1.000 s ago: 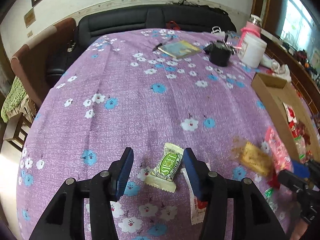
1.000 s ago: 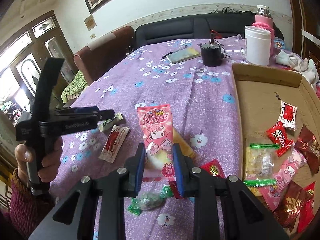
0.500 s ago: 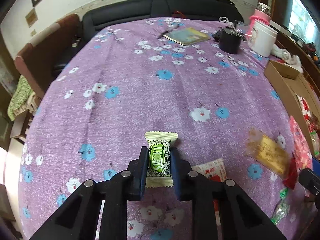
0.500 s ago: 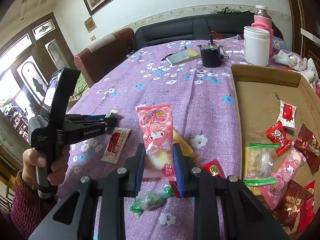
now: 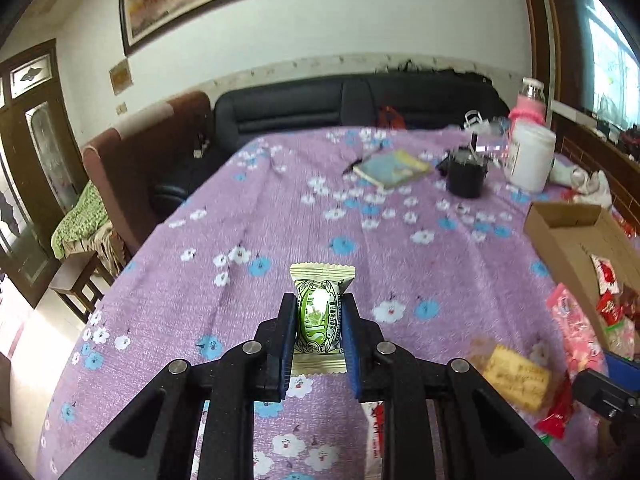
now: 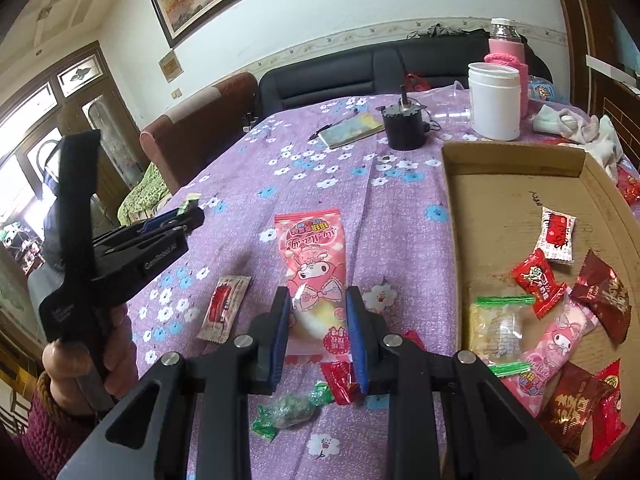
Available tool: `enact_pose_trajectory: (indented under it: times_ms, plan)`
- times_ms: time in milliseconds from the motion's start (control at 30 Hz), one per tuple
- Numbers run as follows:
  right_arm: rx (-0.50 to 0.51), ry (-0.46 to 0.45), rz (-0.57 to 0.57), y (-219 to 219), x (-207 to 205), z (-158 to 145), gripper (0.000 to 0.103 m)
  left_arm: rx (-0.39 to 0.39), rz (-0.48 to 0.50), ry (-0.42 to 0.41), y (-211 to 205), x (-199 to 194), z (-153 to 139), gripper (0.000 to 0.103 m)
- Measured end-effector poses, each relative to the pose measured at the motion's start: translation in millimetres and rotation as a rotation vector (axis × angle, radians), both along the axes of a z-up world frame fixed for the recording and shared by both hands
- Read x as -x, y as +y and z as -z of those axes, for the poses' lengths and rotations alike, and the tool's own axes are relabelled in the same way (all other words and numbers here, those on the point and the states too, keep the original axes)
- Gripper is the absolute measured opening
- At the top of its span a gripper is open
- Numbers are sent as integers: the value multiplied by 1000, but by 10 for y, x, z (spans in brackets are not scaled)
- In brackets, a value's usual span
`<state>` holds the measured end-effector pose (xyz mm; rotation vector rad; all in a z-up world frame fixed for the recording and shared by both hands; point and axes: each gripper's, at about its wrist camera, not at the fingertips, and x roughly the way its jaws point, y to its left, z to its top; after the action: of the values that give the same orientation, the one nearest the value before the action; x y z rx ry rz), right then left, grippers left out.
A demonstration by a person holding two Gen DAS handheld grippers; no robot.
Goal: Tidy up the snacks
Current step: 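Grasp a pink cartoon bag with the right gripper while the left holds the green candy, then lift both held snacks and carry them toward the cardboard tray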
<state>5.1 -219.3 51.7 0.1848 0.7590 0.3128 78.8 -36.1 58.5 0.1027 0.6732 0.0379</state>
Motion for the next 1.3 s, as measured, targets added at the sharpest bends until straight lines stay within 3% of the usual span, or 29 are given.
enact_pose_trajectory:
  times_ms: [700, 1300]
  plan:
    - [-14, -2, 32, -99, -14, -13, 26, -81, 2, -62, -153, 115, -24, 22]
    - [-16, -6, 46, -130, -16, -12, 26, -105, 5, -75, -205, 127, -17, 22]
